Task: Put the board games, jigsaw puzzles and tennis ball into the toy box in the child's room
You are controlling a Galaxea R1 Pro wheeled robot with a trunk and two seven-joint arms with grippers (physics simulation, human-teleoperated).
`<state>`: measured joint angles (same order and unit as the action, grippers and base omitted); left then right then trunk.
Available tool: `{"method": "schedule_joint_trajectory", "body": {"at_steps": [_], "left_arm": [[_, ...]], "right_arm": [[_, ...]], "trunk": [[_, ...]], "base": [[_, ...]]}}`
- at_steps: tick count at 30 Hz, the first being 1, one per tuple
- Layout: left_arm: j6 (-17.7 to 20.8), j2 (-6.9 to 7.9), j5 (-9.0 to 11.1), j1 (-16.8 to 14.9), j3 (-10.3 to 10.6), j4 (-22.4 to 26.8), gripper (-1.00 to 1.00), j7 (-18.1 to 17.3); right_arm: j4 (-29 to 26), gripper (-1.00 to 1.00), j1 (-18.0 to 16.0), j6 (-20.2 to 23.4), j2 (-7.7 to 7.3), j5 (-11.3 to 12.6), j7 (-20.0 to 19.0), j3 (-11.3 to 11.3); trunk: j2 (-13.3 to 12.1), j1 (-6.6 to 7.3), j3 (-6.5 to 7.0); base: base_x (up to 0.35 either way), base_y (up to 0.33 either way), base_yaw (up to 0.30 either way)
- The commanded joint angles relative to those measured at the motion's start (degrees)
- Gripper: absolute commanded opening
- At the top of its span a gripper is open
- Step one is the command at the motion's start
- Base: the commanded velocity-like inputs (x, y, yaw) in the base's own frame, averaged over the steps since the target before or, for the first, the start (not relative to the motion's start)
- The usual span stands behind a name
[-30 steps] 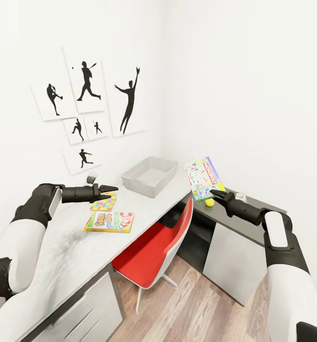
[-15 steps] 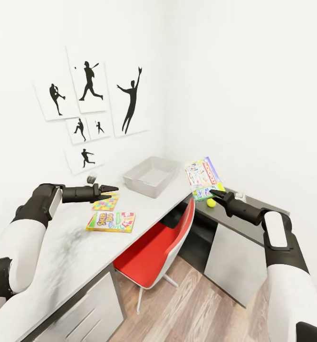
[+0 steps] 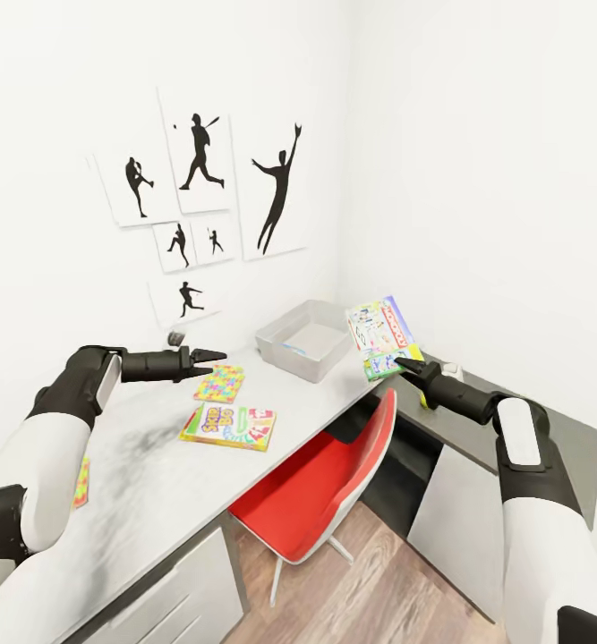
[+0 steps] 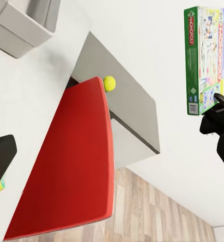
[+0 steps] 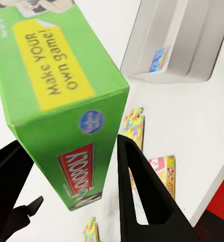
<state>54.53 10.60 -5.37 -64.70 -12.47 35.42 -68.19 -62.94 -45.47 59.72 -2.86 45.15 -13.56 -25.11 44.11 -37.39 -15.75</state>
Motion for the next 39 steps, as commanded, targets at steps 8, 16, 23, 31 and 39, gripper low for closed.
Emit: {"method": "schedule_joint_trajectory", "body": {"at_steps": [8,16,23,31,39], "left_arm": [[0.5,-0.14,-0.5,-0.1,-0.3,0.0,1.00,-0.7],[0.5,-0.15,-0.5,0.1,-0.3,0.0,1.00,-1.1],[0.8,-2.17,-0.4,3.0,1.2,0.2,1.00,-1.5],[1.7,-12.24,0.1,5.2,13.3,0.4,1.00,-1.3],[1.3,-18.73,2.9,5.6,13.5,0.3,1.00,-1.3]], "right_arm": [[-0.1,-1.00,0.0,0.3,0.07,-0.2,-0.6,-0.1],[-0.1,-1.00,0.0,0.3,0.24,-0.2,-0.6,-0.1],[-0.1,-1.00,0.0,0.3,-0.08,-0.2,-0.6,-0.3],[0.0,-1.00,-0.5,0.3,-0.33,-0.9,-0.4,-0.2],[-0.1,-1.00,0.2,0.3,-4.21,-0.2,-0.6,-0.5]], "trunk": [[0.1,-0.04,-0.08],[0.1,-0.04,-0.08],[0.1,-0.04,-0.08],[0.1,-0.04,-0.08],[0.1,-0.04,-0.08]], "base": [[0.164,-0.217,0.219],[0.007,-0.017,0.285],[0.000,0.000,0.286],[0.000,0.000,0.087],[0.000,0.000,0.001]]}}
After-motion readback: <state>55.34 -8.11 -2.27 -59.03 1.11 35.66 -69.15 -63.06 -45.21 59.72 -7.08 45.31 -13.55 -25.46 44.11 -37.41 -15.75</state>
